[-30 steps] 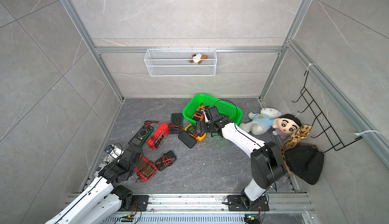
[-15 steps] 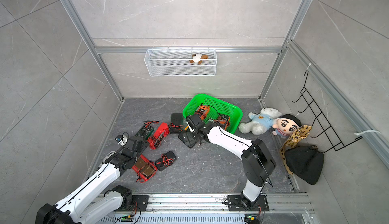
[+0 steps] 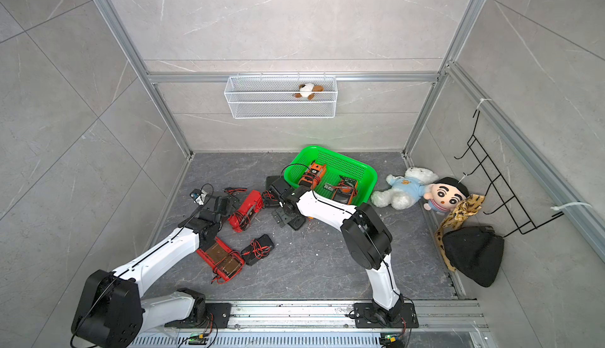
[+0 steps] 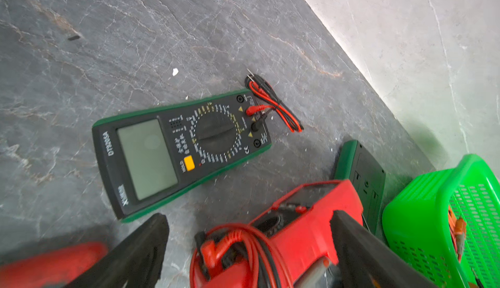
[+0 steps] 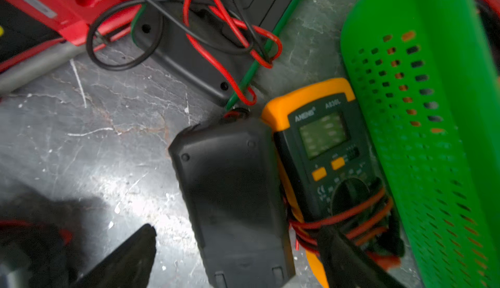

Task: Put the multimeter into the basket
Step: Pick up the multimeter from the center of the board.

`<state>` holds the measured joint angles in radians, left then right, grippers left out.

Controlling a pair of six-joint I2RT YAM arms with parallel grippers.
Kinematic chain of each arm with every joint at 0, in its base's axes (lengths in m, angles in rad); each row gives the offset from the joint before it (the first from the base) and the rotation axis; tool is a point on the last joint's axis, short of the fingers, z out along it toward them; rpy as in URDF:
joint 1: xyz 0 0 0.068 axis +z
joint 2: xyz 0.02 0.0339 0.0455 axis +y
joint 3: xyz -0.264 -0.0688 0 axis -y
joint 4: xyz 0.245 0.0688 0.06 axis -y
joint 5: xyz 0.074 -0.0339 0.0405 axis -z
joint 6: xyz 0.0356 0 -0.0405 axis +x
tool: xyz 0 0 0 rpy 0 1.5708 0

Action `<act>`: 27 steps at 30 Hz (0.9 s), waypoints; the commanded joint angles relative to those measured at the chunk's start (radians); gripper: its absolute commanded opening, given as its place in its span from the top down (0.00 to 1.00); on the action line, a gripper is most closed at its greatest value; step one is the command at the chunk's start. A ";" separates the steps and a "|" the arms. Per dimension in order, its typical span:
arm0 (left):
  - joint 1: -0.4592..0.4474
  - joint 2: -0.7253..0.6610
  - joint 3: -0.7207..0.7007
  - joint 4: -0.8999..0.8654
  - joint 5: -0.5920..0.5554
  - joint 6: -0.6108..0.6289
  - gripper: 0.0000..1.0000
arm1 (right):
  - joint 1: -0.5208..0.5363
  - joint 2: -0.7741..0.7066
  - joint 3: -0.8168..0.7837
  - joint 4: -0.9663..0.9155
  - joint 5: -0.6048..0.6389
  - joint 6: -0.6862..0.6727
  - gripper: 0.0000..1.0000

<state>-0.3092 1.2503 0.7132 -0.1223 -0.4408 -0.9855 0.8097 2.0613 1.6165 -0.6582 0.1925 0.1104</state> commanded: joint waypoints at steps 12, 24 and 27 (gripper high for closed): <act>0.187 0.114 0.165 0.000 0.157 -0.043 0.02 | 0.008 0.190 0.256 -0.264 -0.011 0.015 0.11; 0.216 0.116 0.224 -0.033 0.131 -0.087 0.02 | 0.020 0.279 0.387 -0.368 -0.090 0.055 0.20; 0.217 0.114 0.222 -0.031 0.122 -0.090 0.02 | 0.020 0.299 0.399 -0.372 -0.089 0.045 0.14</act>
<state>-0.0967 1.3754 0.9176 -0.1471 -0.3054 -1.0595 0.8246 2.3272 1.9865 -0.9741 0.1158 0.1535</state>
